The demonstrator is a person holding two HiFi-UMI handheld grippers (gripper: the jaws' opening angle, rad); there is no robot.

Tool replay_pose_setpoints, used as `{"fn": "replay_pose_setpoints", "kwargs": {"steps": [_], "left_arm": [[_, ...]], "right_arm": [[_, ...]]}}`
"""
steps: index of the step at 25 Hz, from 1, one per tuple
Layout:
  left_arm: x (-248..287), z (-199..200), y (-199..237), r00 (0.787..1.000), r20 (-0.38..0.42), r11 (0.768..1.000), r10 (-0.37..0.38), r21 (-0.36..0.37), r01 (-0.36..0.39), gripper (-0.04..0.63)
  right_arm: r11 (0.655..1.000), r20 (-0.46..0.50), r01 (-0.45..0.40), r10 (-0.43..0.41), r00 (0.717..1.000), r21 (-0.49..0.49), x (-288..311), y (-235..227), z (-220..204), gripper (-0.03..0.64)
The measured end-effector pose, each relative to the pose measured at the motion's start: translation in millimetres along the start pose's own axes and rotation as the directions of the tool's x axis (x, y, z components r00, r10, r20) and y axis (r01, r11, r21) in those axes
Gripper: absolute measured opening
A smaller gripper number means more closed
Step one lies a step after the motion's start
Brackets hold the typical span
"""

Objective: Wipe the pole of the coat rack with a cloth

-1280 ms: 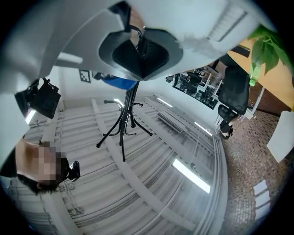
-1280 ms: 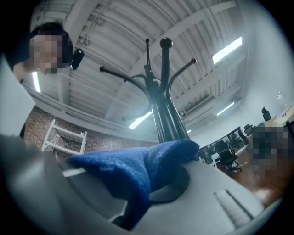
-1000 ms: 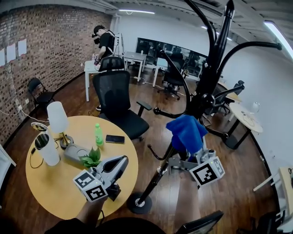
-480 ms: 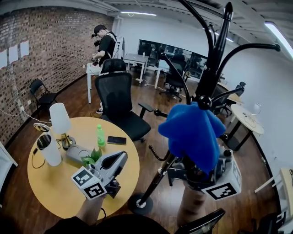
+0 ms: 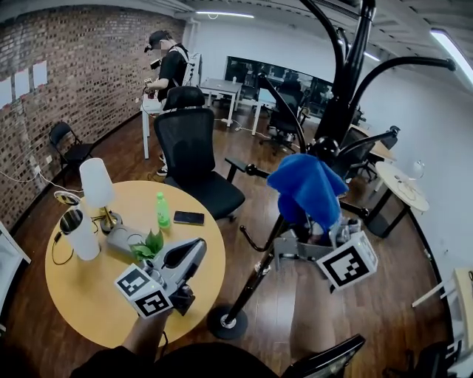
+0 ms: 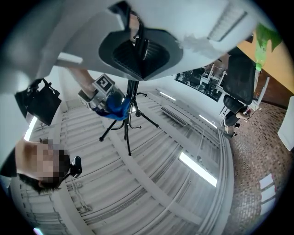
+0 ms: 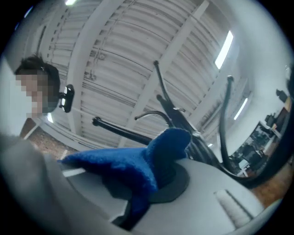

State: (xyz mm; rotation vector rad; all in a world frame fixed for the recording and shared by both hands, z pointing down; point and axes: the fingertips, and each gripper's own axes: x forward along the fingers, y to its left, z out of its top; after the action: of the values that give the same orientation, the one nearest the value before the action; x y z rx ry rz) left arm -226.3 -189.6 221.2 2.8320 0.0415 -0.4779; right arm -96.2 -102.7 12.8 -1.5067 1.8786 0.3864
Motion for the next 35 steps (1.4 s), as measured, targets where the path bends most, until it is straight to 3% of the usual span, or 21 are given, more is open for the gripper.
{"fn": "replay_pose_setpoints", "kwargs": {"steps": [2, 8, 12, 15, 19, 22, 24, 29, 31, 35], "left_arm": [[0, -6, -2, 1.0, -0.007, 1.0, 0.003, -0.006, -0.003, 0.0], [-1, -16, -2, 0.999, -0.027, 1.0, 0.025, -0.016, -0.026, 0.0], [-2, -29, 3, 0.998, -0.049, 0.998, 0.045, -0.032, -0.047, 0.0], [-4, -38, 6, 0.997, -0.06, 0.998, 0.051, -0.045, -0.054, 0.0], [-3, -48, 6, 0.995, -0.083, 0.997, 0.048, -0.061, -0.053, 0.0], [-3, -54, 5, 0.994, -0.1, 0.996, 0.046, -0.074, -0.053, 0.0], [-4, -56, 3, 0.993, -0.107, 0.995, 0.047, -0.079, -0.055, 0.0], [-4, -55, -2, 0.992, -0.116, 0.996, 0.041, -0.075, -0.05, 0.0], [-5, -57, -1, 0.992, -0.117, 0.996, 0.039, -0.076, -0.048, 0.0], [-9, -61, 1, 0.993, -0.114, 0.996, 0.033, -0.076, -0.042, 0.0]], "right_arm": [[0.997, -0.036, 0.075, -0.075, 0.997, 0.008, -10, -30, -18, 0.02], [0.983, -0.092, 0.177, -0.171, 0.981, 0.056, -54, -62, -53, 0.021], [0.963, -0.204, 0.254, -0.232, 0.951, 0.093, -109, -84, -103, 0.02], [0.942, -0.332, 0.315, -0.261, 0.907, 0.12, -154, -95, -161, 0.021], [0.896, -0.487, 0.426, -0.318, 0.814, 0.127, -212, -110, -226, 0.02], [0.886, -0.568, 0.443, -0.298, 0.767, 0.134, -237, -105, -256, 0.021], [0.89, -0.591, 0.423, -0.251, 0.767, 0.172, -243, -90, -264, 0.02], [0.863, -0.561, 0.359, -0.11, 0.821, 0.356, -238, -53, -257, 0.021], [0.853, -0.542, 0.362, -0.114, 0.833, 0.377, -238, -54, -257, 0.021], [0.73, -0.457, 0.467, -0.236, 0.858, 0.5, -241, -82, -258, 0.021]]}}
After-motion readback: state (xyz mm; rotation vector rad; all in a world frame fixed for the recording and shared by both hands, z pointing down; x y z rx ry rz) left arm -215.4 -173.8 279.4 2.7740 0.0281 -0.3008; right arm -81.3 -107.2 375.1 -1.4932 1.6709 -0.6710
